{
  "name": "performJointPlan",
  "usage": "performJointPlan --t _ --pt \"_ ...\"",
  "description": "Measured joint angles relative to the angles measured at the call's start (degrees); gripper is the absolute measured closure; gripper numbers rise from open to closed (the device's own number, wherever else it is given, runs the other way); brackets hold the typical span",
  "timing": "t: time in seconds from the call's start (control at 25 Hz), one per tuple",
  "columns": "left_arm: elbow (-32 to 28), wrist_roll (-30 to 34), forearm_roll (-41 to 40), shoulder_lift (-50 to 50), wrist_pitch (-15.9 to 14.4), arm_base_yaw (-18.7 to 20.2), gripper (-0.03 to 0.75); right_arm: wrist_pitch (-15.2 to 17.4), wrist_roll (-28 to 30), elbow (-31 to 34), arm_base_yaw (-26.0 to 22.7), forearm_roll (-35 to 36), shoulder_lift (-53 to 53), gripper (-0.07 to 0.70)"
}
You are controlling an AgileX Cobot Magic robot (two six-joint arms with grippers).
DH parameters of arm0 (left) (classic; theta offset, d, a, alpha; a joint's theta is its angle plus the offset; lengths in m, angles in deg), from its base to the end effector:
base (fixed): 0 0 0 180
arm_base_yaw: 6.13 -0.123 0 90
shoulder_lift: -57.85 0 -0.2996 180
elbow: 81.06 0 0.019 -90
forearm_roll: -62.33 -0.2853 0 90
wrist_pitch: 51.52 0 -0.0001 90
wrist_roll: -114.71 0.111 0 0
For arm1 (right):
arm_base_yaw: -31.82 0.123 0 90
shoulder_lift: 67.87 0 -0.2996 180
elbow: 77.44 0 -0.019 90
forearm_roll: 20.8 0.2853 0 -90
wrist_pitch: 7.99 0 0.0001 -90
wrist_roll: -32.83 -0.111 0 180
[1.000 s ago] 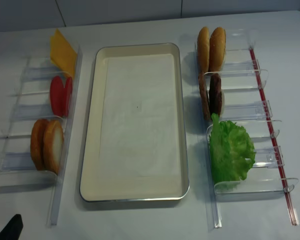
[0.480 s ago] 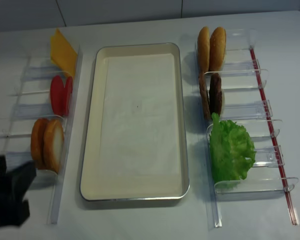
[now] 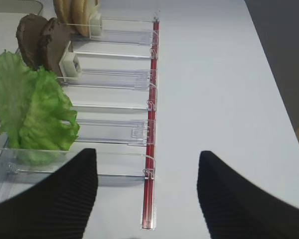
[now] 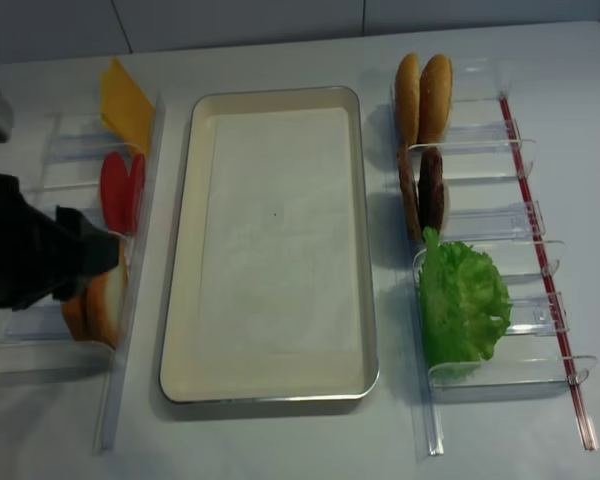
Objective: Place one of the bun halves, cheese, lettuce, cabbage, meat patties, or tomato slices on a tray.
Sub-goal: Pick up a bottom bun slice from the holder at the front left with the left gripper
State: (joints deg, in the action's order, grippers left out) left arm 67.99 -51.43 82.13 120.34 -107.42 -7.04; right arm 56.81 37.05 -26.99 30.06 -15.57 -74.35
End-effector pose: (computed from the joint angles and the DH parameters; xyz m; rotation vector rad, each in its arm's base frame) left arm 0.2049 -0.0279 0.3005 0.1399 2.5489 -0.3432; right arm 0.0254 0.0084 0.2703 -0.0531 2.1206 0.0488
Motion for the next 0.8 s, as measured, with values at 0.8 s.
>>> performJointPlan --t 0.8 --pt "0.27 -2.57 -3.19 11.94 4.19 0.12 0.323 0.00 0.03 0.00 0.00 0.00 0.00 0.173"
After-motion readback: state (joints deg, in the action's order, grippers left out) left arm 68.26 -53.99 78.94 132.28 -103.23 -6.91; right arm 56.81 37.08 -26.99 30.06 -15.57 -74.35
